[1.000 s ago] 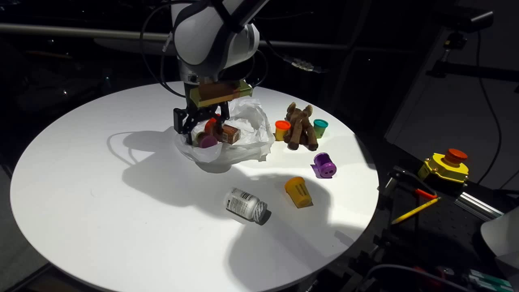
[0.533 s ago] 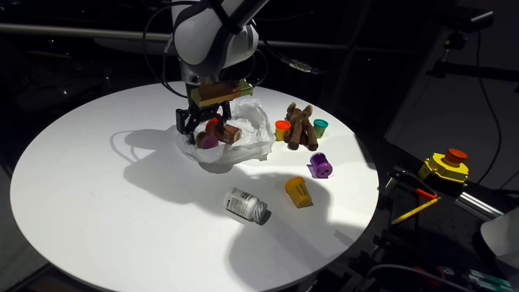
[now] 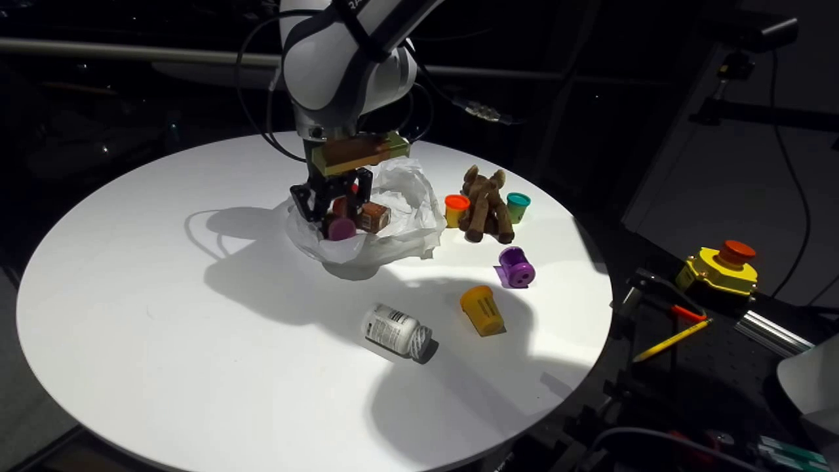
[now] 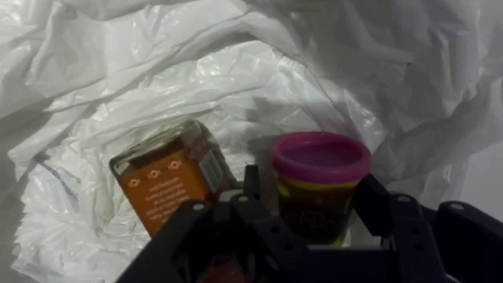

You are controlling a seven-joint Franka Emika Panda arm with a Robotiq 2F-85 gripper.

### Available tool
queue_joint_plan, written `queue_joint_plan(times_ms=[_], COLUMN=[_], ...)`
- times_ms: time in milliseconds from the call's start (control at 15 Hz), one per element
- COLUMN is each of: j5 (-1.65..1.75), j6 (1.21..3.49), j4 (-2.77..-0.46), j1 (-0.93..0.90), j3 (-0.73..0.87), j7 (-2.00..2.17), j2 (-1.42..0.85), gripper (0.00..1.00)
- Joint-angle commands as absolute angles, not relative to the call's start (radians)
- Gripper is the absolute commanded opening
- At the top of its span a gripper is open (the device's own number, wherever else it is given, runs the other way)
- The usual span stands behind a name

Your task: Remove the things from the plastic and put them on the table

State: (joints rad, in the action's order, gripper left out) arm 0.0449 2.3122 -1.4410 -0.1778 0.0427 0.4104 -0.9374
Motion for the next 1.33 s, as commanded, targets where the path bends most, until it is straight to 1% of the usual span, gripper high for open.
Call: queue_joint_plan(times_ms=[0, 67, 133, 400, 933, 1133, 1267], j5=[0.029, 0.029, 0.028, 0.042, 0.08, 0.089, 0.094], j6=[2.275, 2.275, 2.277, 2.289, 2.291, 2.33, 2.384], j4=[-1.382, -1.384, -1.389, -1.495, -1.893, -2.061, -2.127], j1=[-0.181, -0.18, -0.18, -0.198, -0.243, -0.25, -0.251], j3=[0.055, 0.055, 0.057, 0.068, 0.063, 0.037, 0.02], j7=[0.414, 0.415, 0.418, 0.435, 0.475, 0.464, 0.457], j2=[-0.962, -0.957, -0.947, -0.825, -0.478, -0.413, -0.424], gripper=[0.31, 0.23, 0.19, 0.2, 0.2, 0.2, 0.2])
